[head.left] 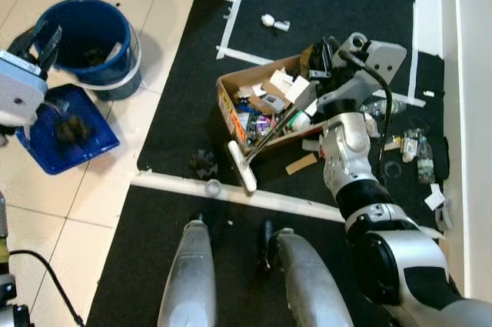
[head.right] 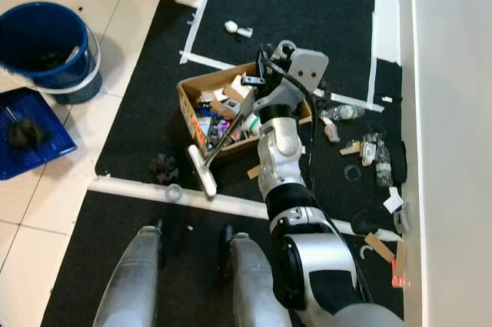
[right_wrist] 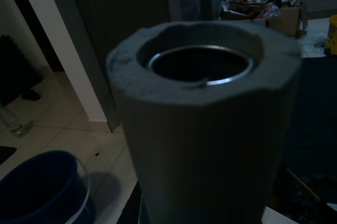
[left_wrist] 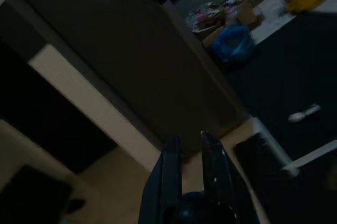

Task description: Sweep floor

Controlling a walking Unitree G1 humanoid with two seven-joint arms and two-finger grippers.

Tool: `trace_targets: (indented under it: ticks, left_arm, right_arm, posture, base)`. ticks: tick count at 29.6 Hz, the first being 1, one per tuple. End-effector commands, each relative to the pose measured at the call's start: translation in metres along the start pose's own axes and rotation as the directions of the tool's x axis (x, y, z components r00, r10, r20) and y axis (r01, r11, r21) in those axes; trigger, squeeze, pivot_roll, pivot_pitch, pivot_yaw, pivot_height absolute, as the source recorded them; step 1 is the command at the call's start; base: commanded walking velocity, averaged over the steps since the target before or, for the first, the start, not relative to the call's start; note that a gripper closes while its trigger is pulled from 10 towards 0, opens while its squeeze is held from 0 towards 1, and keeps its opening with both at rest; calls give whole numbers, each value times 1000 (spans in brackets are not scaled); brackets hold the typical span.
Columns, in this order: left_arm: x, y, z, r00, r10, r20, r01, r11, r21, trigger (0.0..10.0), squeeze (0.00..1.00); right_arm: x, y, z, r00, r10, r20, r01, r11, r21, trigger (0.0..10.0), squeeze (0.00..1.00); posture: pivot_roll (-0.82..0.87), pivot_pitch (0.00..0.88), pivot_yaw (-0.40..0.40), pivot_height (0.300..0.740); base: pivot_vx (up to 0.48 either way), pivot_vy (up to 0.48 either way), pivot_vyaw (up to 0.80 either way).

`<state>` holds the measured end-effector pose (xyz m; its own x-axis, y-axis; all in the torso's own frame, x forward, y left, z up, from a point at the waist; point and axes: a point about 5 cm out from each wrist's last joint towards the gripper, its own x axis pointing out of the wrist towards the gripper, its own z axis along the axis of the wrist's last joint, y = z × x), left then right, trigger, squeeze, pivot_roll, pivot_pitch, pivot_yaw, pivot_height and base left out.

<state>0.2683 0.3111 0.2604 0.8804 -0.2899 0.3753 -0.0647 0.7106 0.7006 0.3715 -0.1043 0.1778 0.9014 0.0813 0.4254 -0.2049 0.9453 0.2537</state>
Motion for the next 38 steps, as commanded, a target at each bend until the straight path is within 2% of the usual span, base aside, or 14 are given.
trace_targets:
  ticks: [1, 2, 3, 4, 5, 7, 14, 28, 34, 35, 38]
  left_arm:
    - [10, -16, 11, 994, -47, 103, 55, 996, -75, 10000, 0]
    - [15, -27, 11, 989, -83, 121, 99, 986, -131, 10000, 0]
    - [15, -27, 11, 989, -83, 121, 99, 986, -131, 10000, 0]
    - [17, -34, 10, 984, -116, 132, 137, 976, -169, 10000, 0]
    - [17, -34, 10, 984, -116, 132, 137, 976, -169, 10000, 0]
    - [18, -44, 6, 979, -163, 126, 186, 961, -205, 10000, 0]
    - [14, -54, -1, 967, -226, 115, 247, 940, -234, 10000, 0]
    - [10, -63, -4, 947, -301, 110, 319, 919, -230, 10000, 0]
    - [6, -75, -4, 920, -371, 125, 392, 878, -275, 10000, 0]
    - [4, -81, -4, 907, -403, 126, 422, 861, -285, 10000, 0]
    - [4, -84, -5, 898, -421, 127, 439, 847, -300, 10000, 0]
  right_arm:
    - [-5, -7, 0, 1000, -23, 16, 23, 1000, -15, 10000, 0]
    - [-5, -7, 0, 1000, -24, 18, 24, 1000, -16, 10000, 0]
    - [-5, -7, 0, 1000, -24, 18, 24, 1000, -16, 10000, 0]
    - [-6, -7, 0, 1000, -24, 20, 24, 1000, -18, 10000, 0]
    - [-6, -7, 0, 1000, -24, 20, 24, 1000, -18, 10000, 0]
    - [-7, -10, 1, 999, -30, 24, 30, 999, -24, 10000, 0]
    - [-11, -16, 0, 999, -42, 20, 43, 998, -41, 10000, 0]
    - [-14, -17, -1, 999, -46, 14, 46, 997, -54, 10000, 0]
    - [-16, -19, -2, 998, -68, 10, 68, 996, -65, 10000, 0]
    - [-18, -19, -2, 997, -75, 9, 75, 995, -68, 10000, 0]
    - [-18, -19, -2, 997, -82, 6, 83, 994, -72, 10000, 0]
  posture:
    - [252, 272, -113, 740]
    - [252, 272, -113, 740]
    - [252, 272, -113, 740]
    - [242, 276, -110, 740]
    - [242, 276, -110, 740]
    - [233, 282, -105, 740]
    - [225, 294, -108, 740]
    - [211, 318, -112, 740]
    - [199, 338, -109, 740]
    - [190, 351, -109, 740]
    - [184, 359, -109, 740]
  base:
    - [0, 0, 0]
    - [0, 0, 0]
    - [0, 0, 0]
    - [0, 0, 0]
    - [0, 0, 0]
    - [0, 0, 0]
    - [0, 0, 0]
    - [0, 0, 0]
    - [0, 0, 0]
    - [0, 0, 0]
    - [0, 0, 0]
